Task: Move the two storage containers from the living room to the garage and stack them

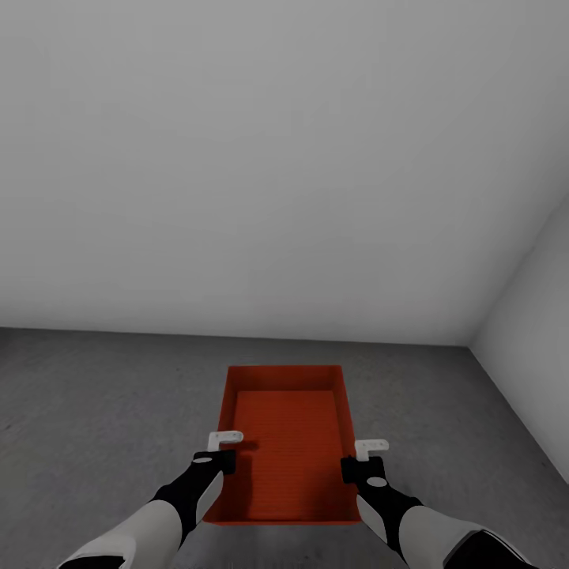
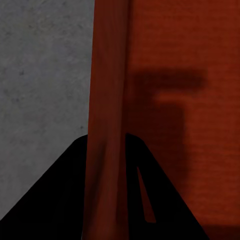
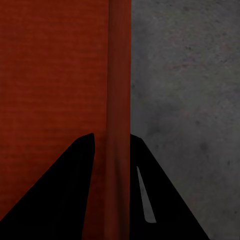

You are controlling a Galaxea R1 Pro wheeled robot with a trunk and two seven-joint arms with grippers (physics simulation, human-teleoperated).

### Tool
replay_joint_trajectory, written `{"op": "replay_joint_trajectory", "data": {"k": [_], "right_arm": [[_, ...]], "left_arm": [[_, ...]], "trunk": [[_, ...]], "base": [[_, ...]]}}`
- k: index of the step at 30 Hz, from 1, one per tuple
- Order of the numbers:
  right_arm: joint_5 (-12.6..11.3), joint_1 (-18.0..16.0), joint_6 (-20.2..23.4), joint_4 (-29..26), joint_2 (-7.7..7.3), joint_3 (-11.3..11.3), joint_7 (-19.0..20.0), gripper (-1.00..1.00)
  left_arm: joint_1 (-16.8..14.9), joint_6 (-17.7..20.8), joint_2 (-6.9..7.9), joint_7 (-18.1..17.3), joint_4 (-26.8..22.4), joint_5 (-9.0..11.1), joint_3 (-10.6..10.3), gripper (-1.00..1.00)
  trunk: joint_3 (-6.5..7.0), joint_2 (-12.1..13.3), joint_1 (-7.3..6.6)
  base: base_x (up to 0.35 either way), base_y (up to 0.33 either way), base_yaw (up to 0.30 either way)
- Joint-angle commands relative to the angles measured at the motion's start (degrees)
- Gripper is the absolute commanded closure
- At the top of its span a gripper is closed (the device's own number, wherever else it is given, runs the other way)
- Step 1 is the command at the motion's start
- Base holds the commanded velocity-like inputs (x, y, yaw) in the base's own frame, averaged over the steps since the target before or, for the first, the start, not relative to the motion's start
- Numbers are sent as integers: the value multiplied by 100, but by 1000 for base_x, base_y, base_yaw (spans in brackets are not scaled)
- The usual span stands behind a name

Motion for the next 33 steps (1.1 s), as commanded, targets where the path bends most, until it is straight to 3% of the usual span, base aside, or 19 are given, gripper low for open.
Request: {"op": "replay_joint_trajectory", "data": {"k": [1,33], "right_arm": [[-141,-4,-7,107,0,-54,-35,100],[-141,-4,-7,107,0,-54,-35,100]], "left_arm": [[-2,-13,0,34,-33,-87,-71,100],[-2,-13,0,34,-33,-88,-69,100]], "trunk": [[-14,-2,-1],[-311,-2,-1]], "base": [[0,0,0],[0,0,0]]}}
